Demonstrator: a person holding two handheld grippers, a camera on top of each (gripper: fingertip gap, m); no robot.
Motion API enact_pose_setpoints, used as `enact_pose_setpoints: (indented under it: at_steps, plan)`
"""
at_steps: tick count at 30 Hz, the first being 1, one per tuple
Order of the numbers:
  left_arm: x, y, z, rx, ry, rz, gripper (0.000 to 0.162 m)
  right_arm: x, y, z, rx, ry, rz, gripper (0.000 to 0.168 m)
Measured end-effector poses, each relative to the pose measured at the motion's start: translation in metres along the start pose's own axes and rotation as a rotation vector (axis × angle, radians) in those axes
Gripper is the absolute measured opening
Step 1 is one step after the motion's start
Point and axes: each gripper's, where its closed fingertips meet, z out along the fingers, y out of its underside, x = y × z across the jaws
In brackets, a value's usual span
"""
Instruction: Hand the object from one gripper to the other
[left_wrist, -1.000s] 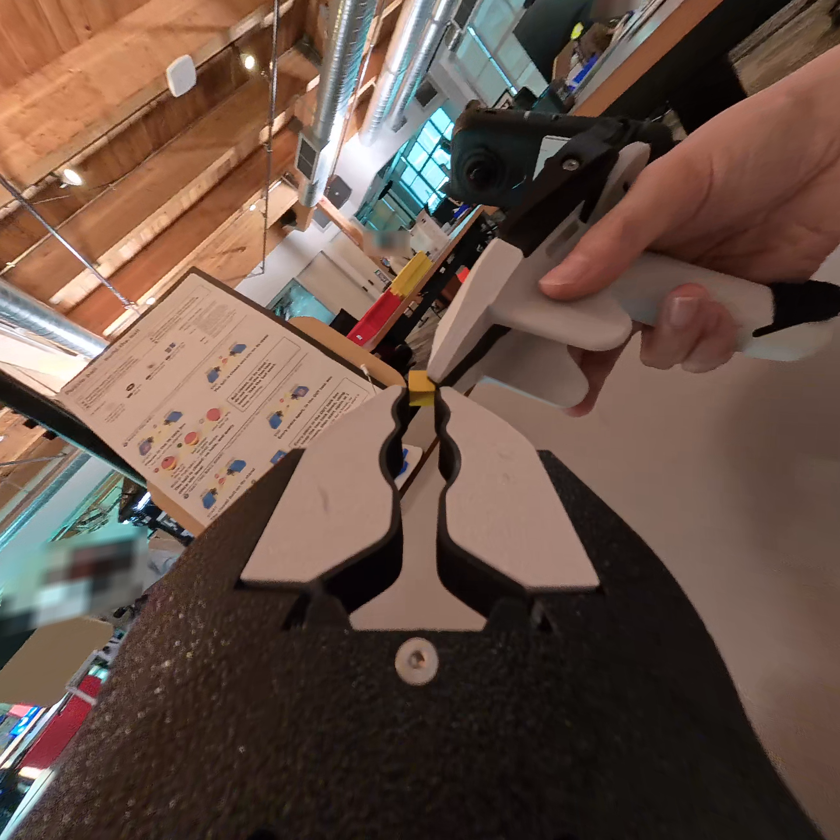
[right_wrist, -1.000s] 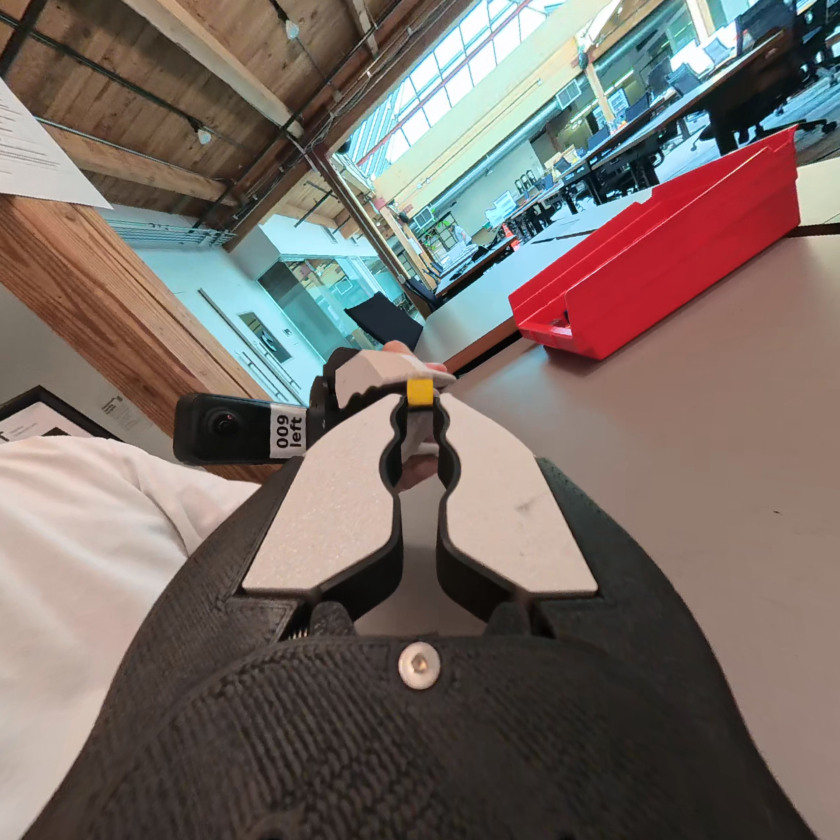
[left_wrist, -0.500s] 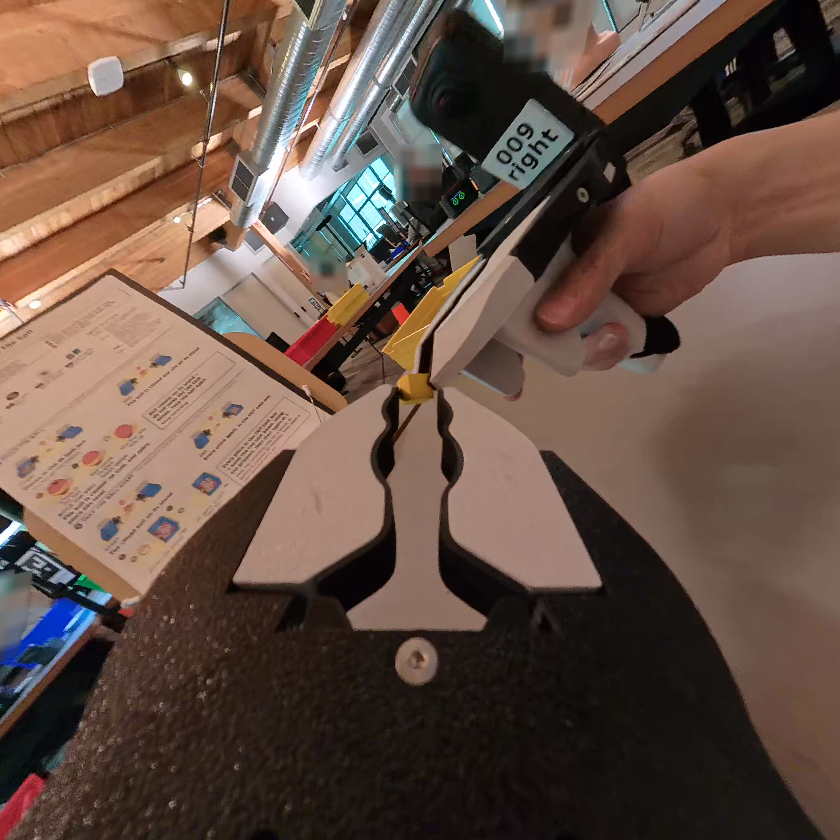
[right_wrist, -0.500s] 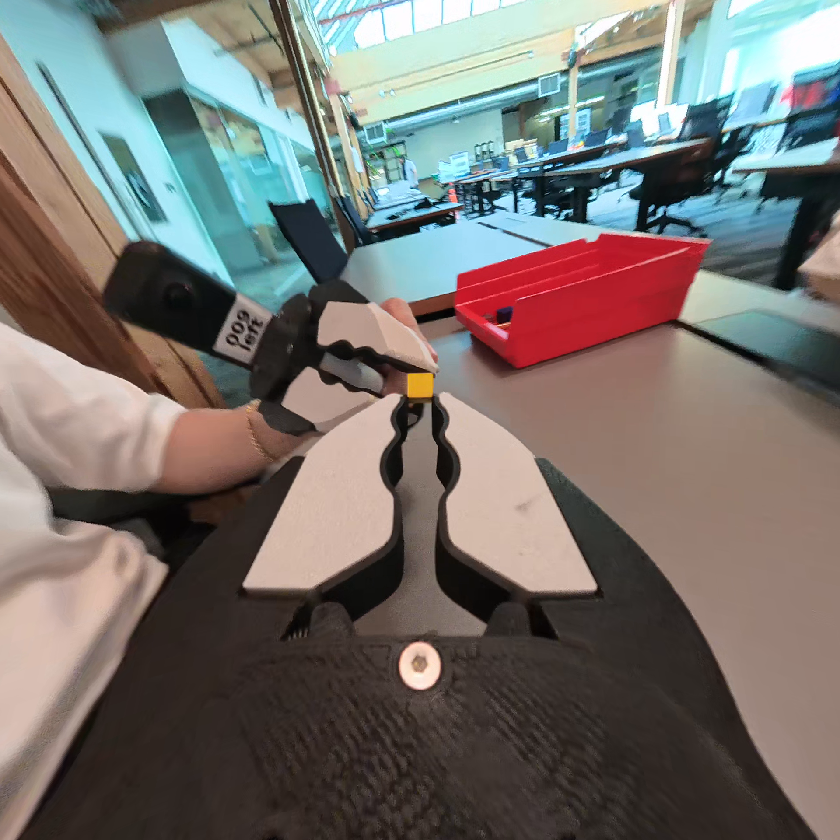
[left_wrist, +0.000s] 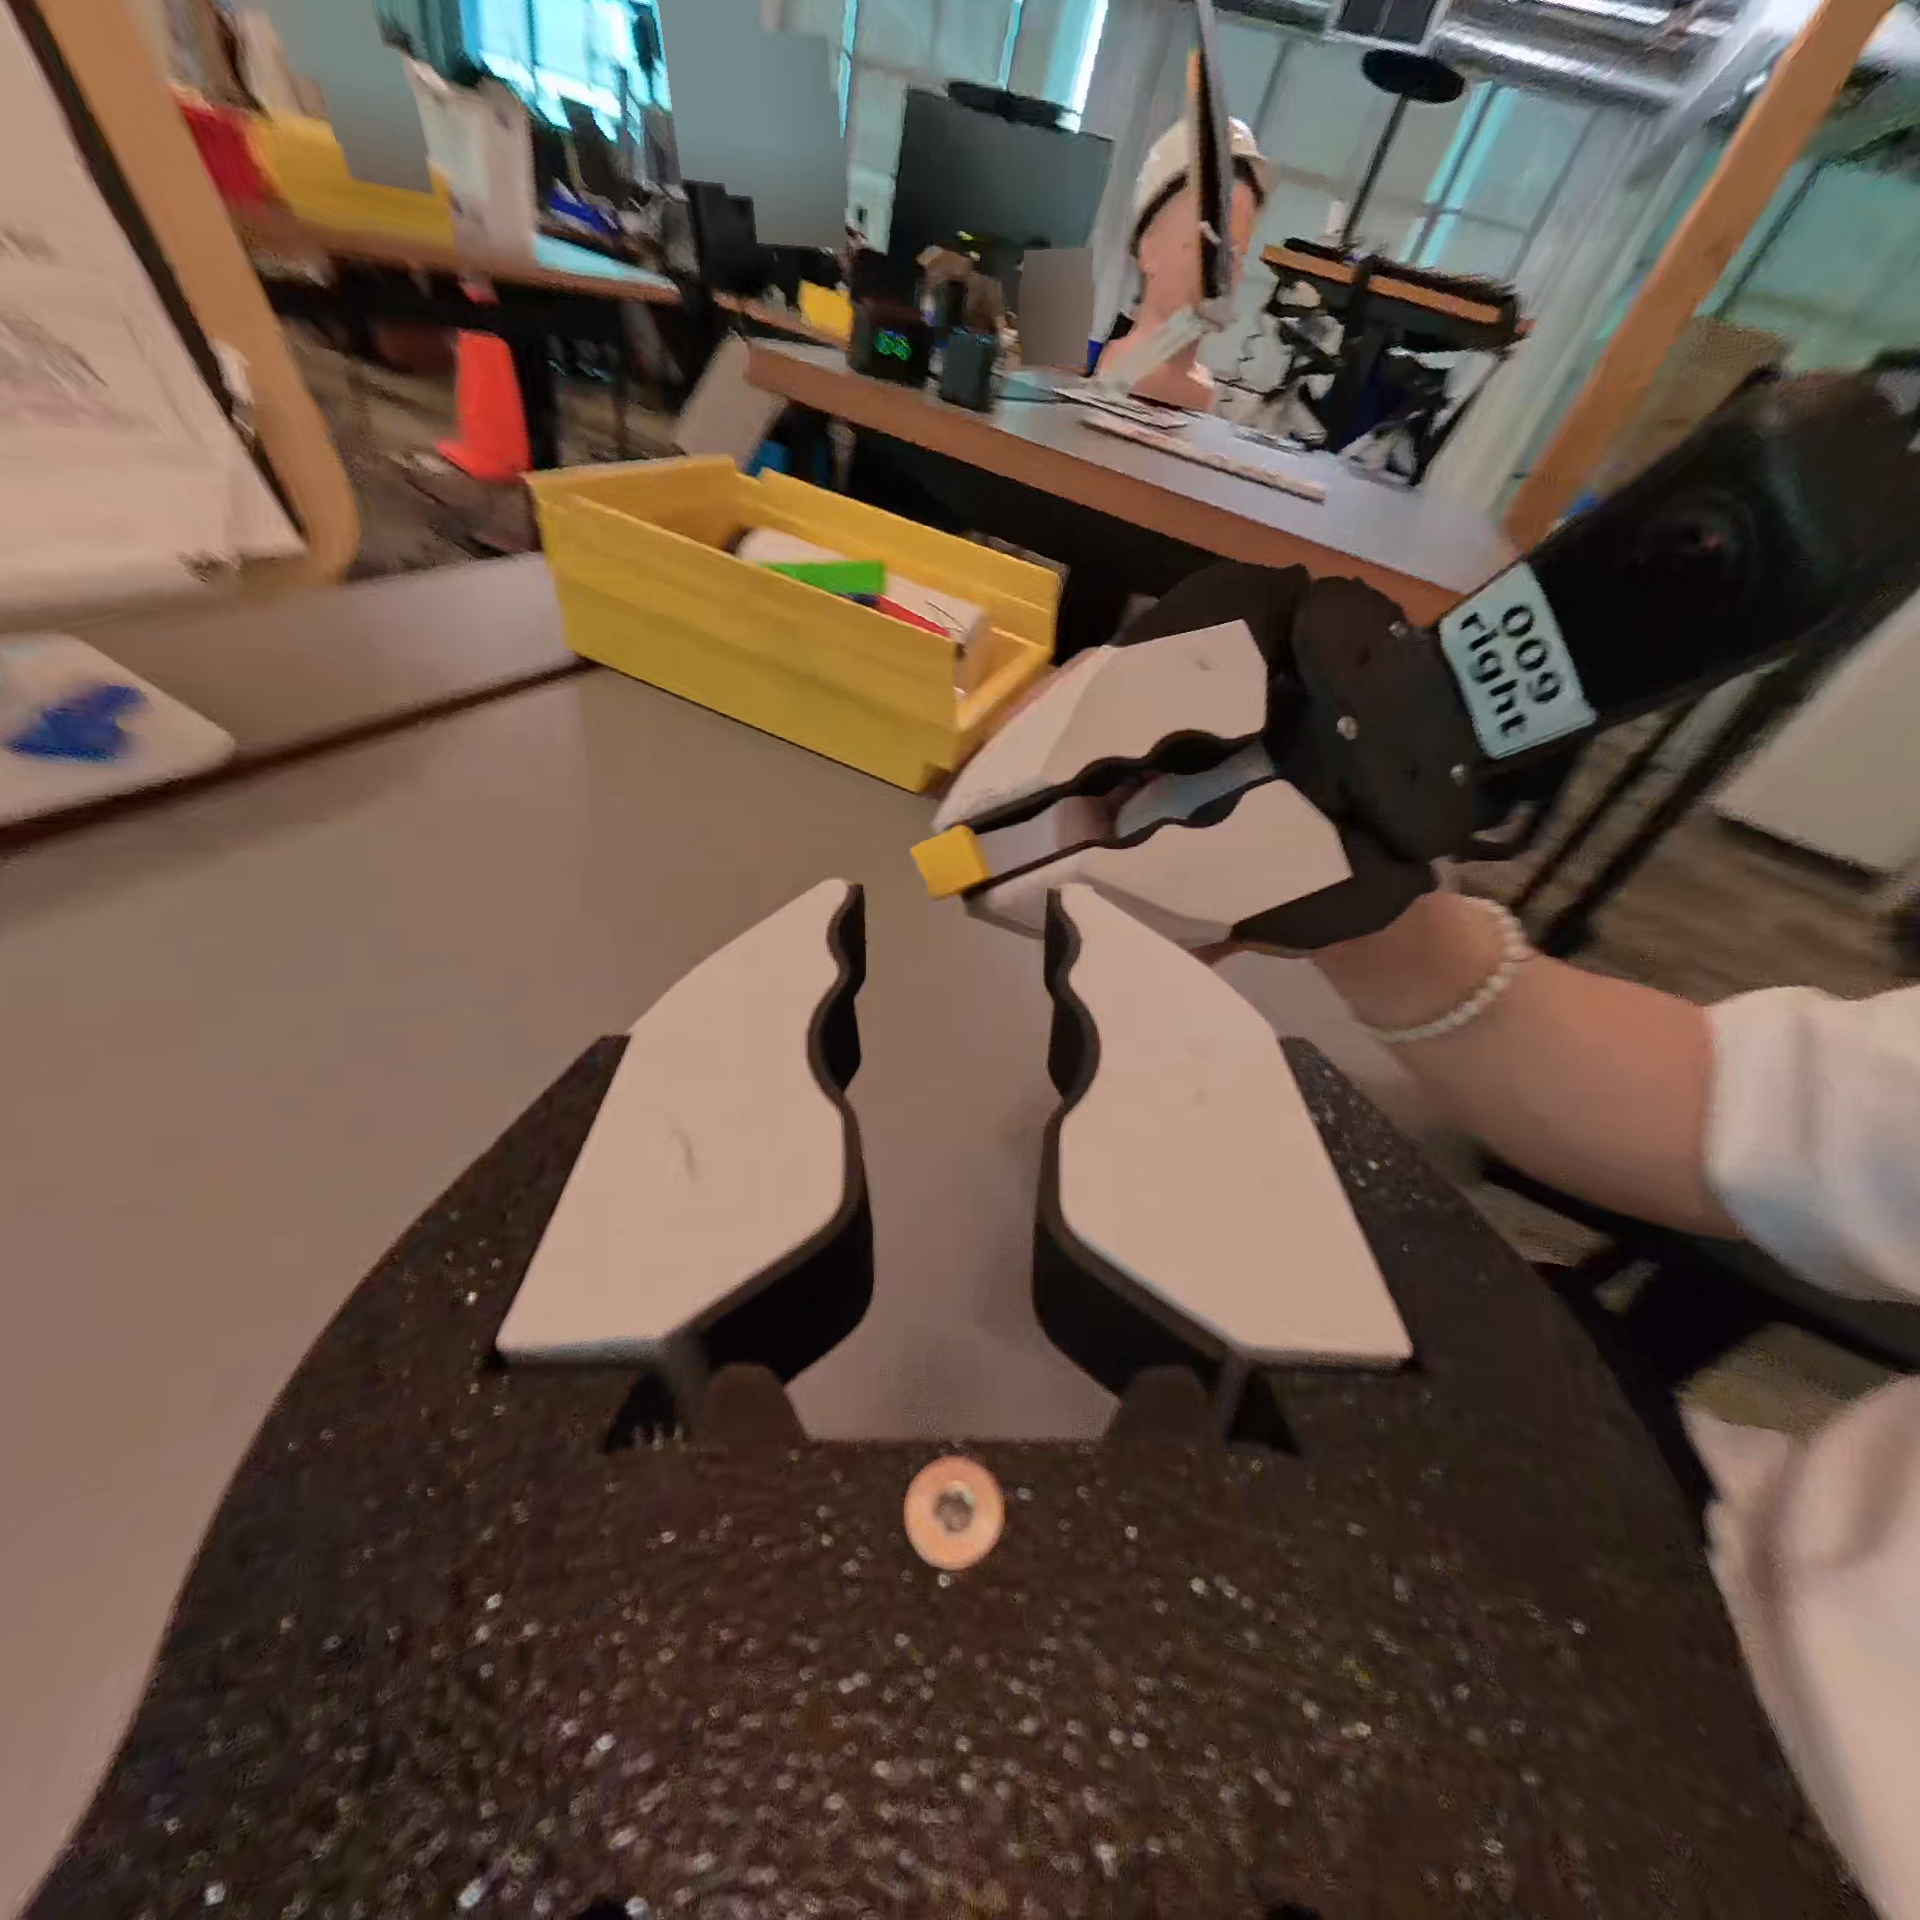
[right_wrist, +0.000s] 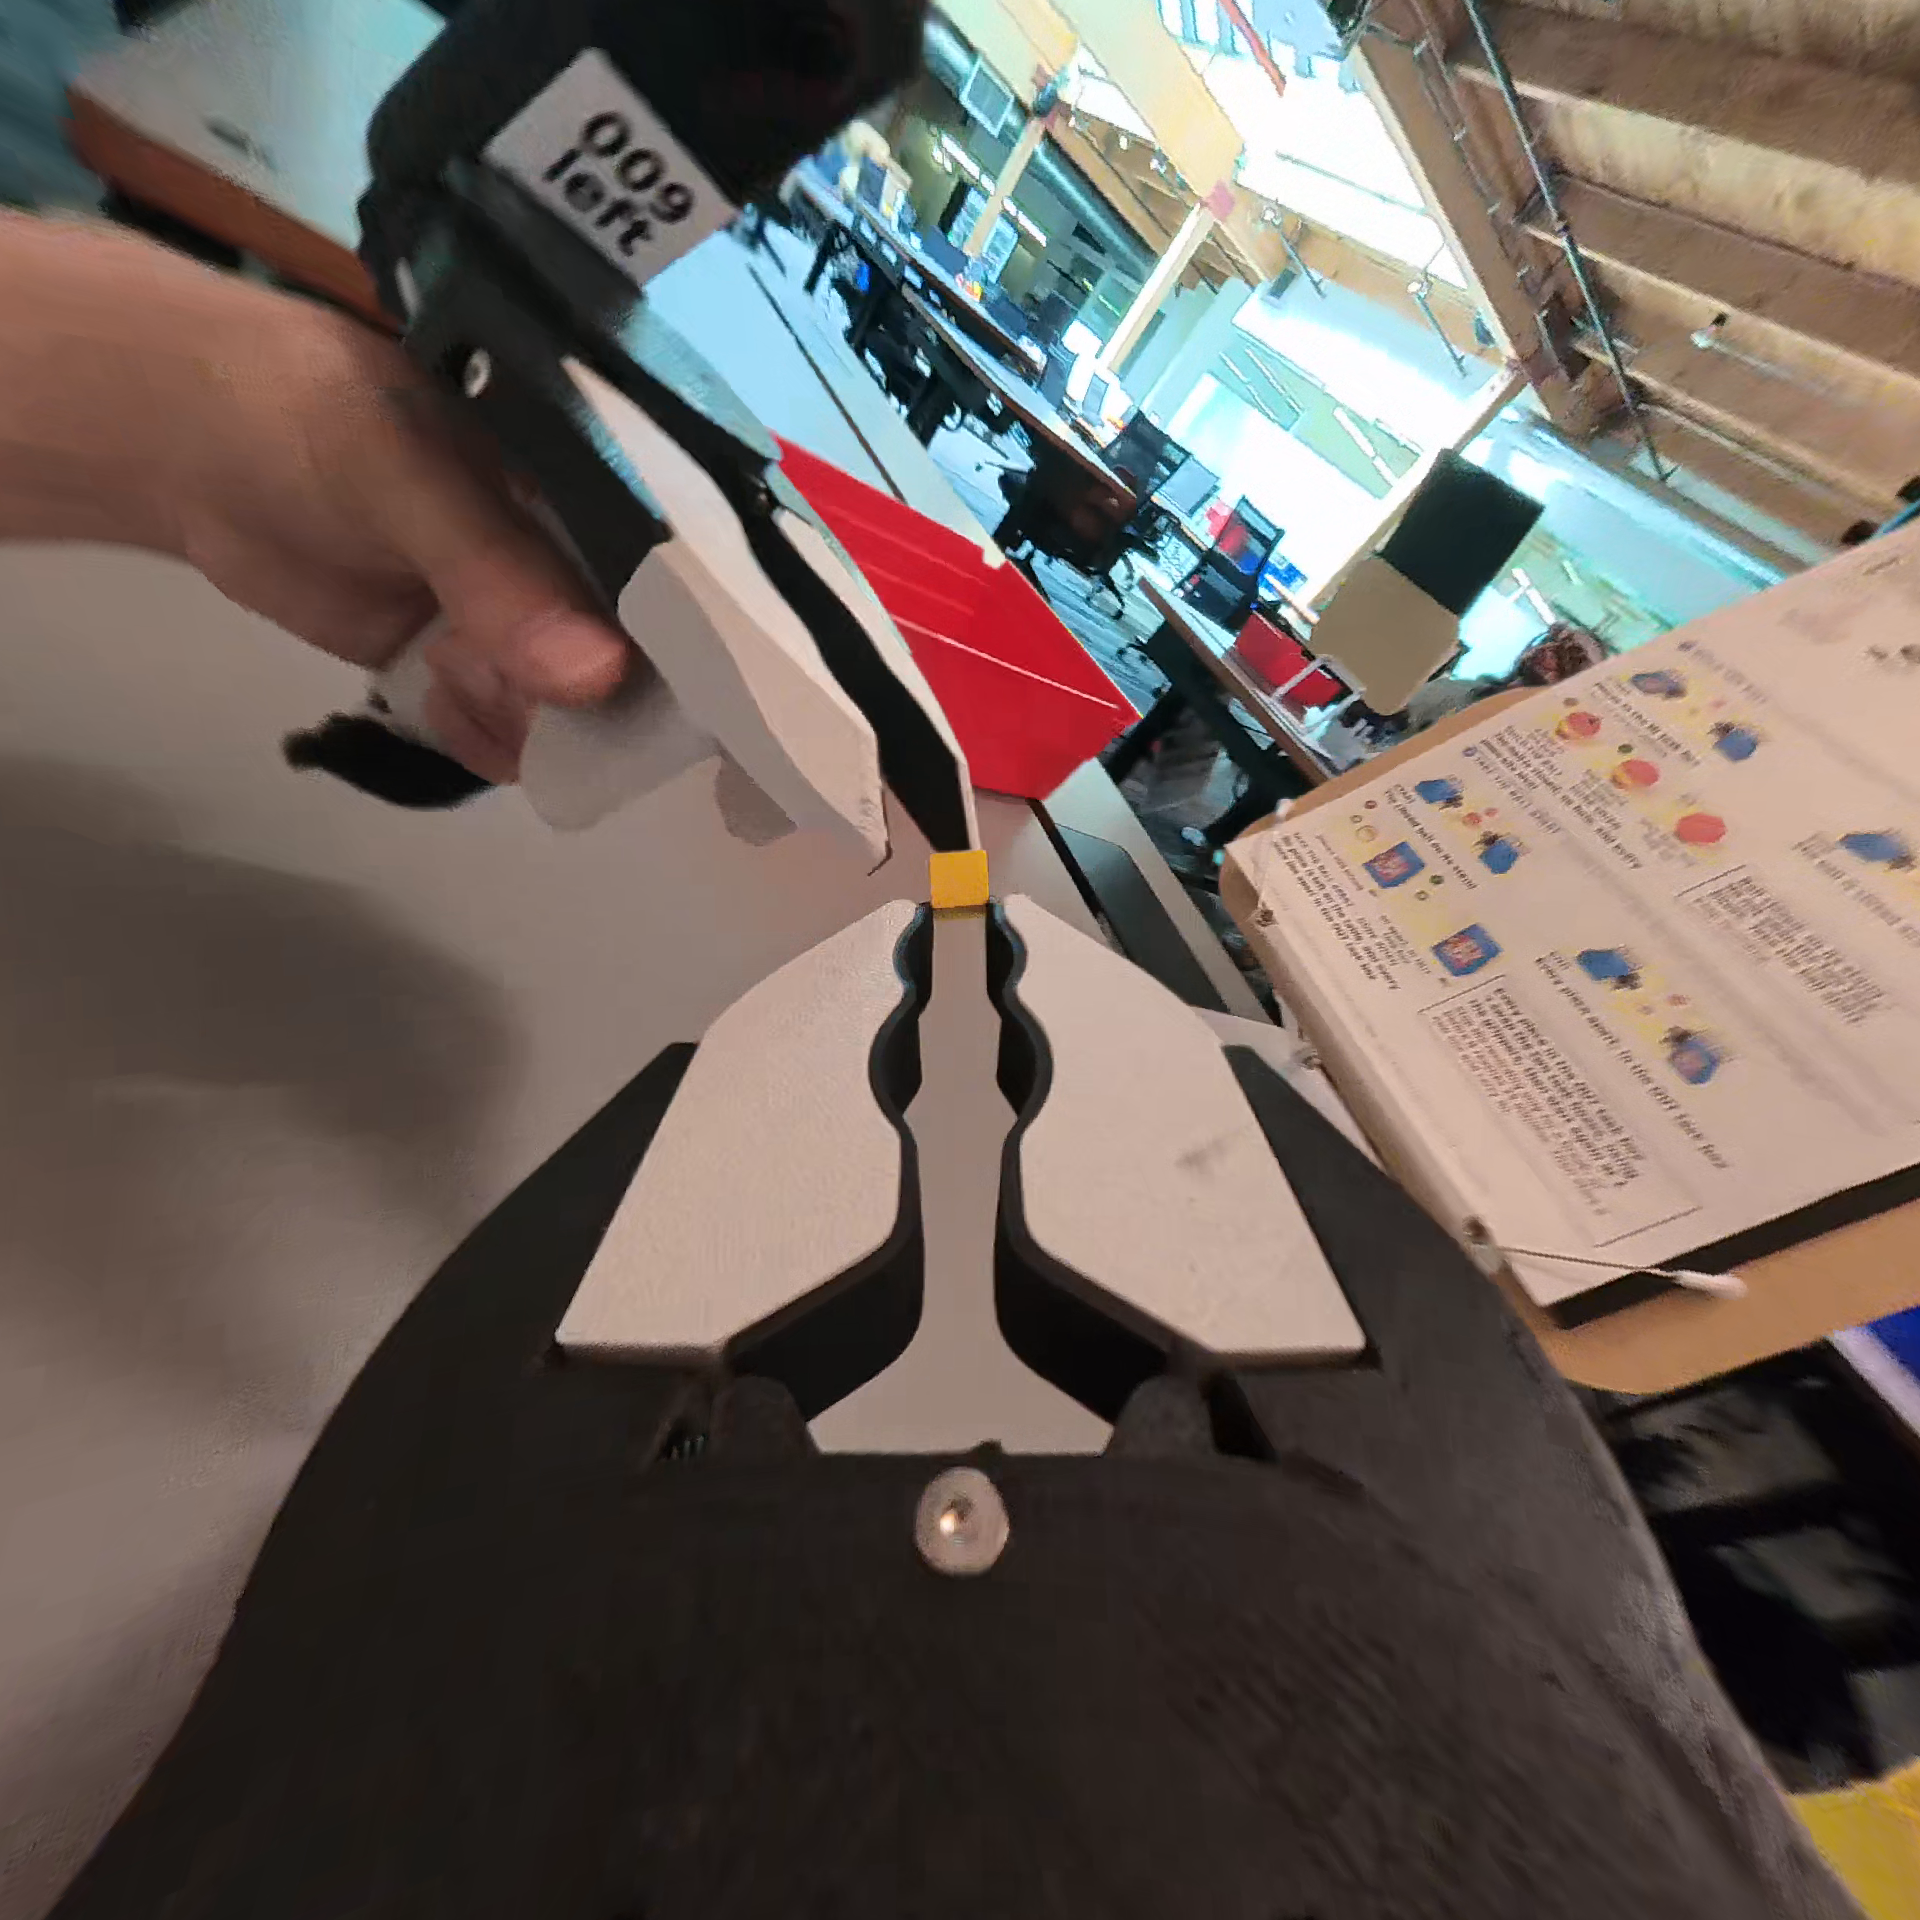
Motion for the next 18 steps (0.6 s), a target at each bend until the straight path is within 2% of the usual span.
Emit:
enact_pose_setpoints:
  at_steps: [2, 4, 15, 18]
  plan:
    - [0.004, 0.003, 0.0, -0.015, 0.065, -0.093, 0.031, -0.003, 0.002, 0.002, -0.03, 0.011, -0.07, 0.009]
    - [0.0, 0.004, -0.001, -0.018, 0.052, -0.137, 0.021, -0.005, 0.003, 0.003, -0.038, 0.017, -0.107, 0.009]
    - [-0.003, 0.015, 0.0, -0.075, 0.043, -0.184, 0.011, -0.01, 0.007, 0.007, -0.092, 0.033, -0.221, 0.009]
    - [-0.004, 0.015, 0.0, -0.072, 0.05, -0.178, 0.01, -0.01, 0.007, 0.008, -0.089, 0.027, -0.17, 0.01]
